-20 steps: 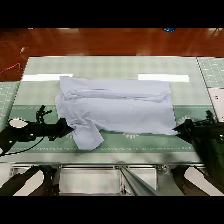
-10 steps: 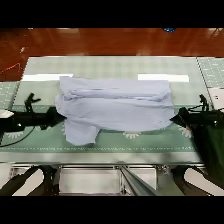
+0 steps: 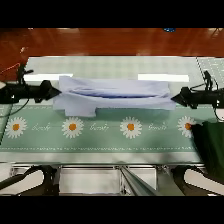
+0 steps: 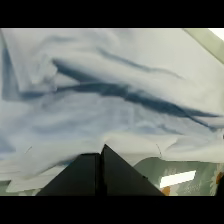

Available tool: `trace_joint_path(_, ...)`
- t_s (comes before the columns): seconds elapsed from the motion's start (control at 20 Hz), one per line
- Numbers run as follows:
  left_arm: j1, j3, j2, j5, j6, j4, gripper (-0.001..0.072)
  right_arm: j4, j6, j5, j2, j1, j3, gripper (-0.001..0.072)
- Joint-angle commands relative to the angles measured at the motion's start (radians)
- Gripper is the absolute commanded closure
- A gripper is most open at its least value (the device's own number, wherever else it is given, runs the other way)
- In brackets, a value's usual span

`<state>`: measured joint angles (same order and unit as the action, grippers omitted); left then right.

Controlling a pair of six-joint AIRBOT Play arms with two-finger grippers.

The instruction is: Fold the shirts.

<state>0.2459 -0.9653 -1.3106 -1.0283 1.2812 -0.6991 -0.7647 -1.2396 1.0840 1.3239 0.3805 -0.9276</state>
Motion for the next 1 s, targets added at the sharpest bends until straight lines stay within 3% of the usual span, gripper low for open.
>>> trace_joint_path(0.0,-0.028,-0.203,-0.184,-0.016,0.031,0.0,0.0685,0.007,-0.041,-0.026,0.116,-0.039,-0.159,0.0693)
trace_joint_path(0.2,-0.029,-0.444,-0.389,-0.142,0.053,0.0,0.0685,0.014,-0.061,-0.026,0.235,-0.053,-0.269,0.0693)
trace_joint_path(0.4,-0.029,-0.634,-0.513,-0.171,0.097,0.0,0.0685,0.025,-0.065,-0.034,0.299,-0.053,-0.307,0.0693)
trace_joint_path(0.65,-0.036,-0.671,-0.593,-0.19,0.097,-0.007,0.0683,0.074,-0.064,-0.087,0.359,-0.053,-0.319,0.0677)
trace_joint_path(0.7,-0.037,-0.671,-0.607,-0.195,0.097,-0.008,0.0569,0.092,-0.065,-0.104,0.371,-0.053,-0.319,0.0542)
trace_joint_path(0.75,-0.04,-0.671,-0.619,-0.203,0.097,-0.01,0.0247,0.105,-0.064,-0.119,0.38,-0.057,-0.319,0.0351)
trace_joint_path(0.8,-0.038,-0.672,-0.623,-0.212,0.103,-0.014,0.0199,0.105,-0.064,-0.131,0.382,-0.061,-0.319,0.0298)
trace_joint_path(0.95,0.013,-0.715,-0.609,-0.251,0.25,-0.073,0.0201,0.102,-0.061,-0.048,0.364,-0.046,-0.322,0.0298)
